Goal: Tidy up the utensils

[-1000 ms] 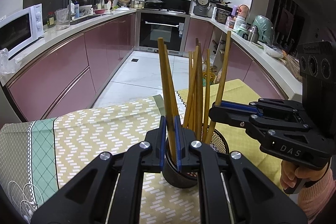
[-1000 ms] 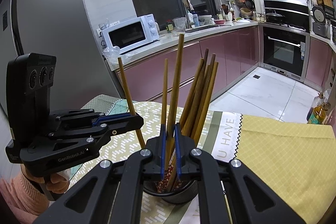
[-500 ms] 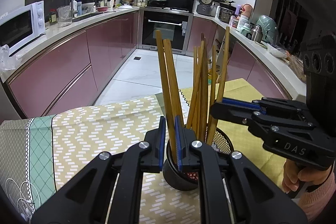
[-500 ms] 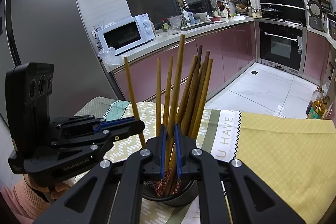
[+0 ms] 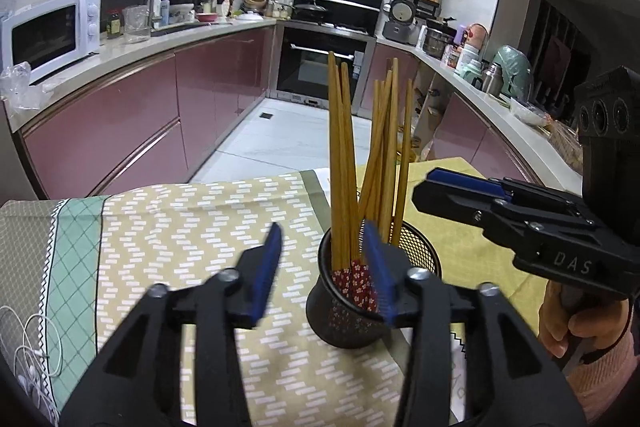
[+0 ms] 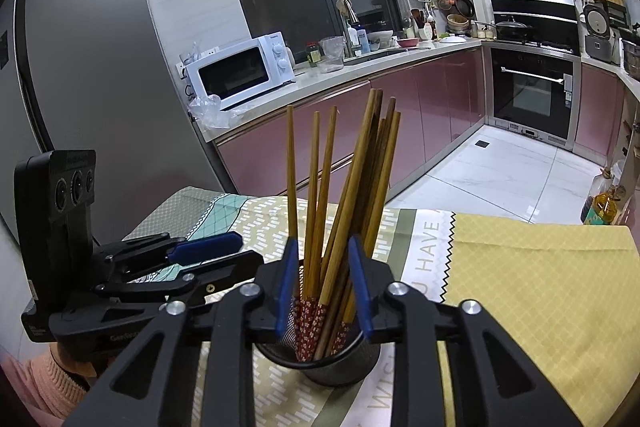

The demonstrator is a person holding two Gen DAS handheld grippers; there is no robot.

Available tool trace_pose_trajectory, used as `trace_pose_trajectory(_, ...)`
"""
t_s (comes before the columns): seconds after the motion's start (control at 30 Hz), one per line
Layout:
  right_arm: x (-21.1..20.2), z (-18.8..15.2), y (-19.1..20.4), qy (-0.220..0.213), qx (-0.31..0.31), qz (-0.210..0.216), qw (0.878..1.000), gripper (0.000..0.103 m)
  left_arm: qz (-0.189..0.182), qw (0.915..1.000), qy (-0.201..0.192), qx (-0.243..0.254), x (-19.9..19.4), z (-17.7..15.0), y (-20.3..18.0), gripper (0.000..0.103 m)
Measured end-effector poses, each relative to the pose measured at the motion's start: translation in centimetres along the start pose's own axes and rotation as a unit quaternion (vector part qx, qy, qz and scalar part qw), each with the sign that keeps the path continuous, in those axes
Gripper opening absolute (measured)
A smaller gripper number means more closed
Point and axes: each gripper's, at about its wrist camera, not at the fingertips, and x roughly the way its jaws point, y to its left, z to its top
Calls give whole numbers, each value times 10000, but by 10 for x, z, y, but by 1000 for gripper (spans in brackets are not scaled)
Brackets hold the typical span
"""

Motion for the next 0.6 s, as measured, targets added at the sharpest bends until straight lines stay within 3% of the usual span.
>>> trace_pose_trajectory(0.07, -4, -4, 3, -40, -68, -9, 10000, 44, 75, 9999, -141, 7, -8, -4, 0, 59)
trace_pose_trajectory(0.13, -8, -8, 6, -82, -128, -62, 9999, 53, 163, 9994, -295, -2, -18, -8, 1, 77)
trace_pose_trajectory(0.23, -16, -14, 10, -194, -195, -236, 9993, 67, 429, 9972, -617, -30, -37, -17, 4, 94)
trace_pose_trajectory(0.3, -23, -20, 13, -319, -246, -425, 9983, 86, 603, 9951, -777, -47, -49, -21, 7, 98)
trace_pose_trajectory(0.4, -30, -28, 19, -508, -374, -668, 9958, 94, 801, 9922, -944, -119, -63, -29, 13, 98)
trace_pose_trajectory(0.6, -39, -46, 32, -762, -513, -889, 9918, 97, 1236, 9843, -1239, -221, -87, -41, 17, 98)
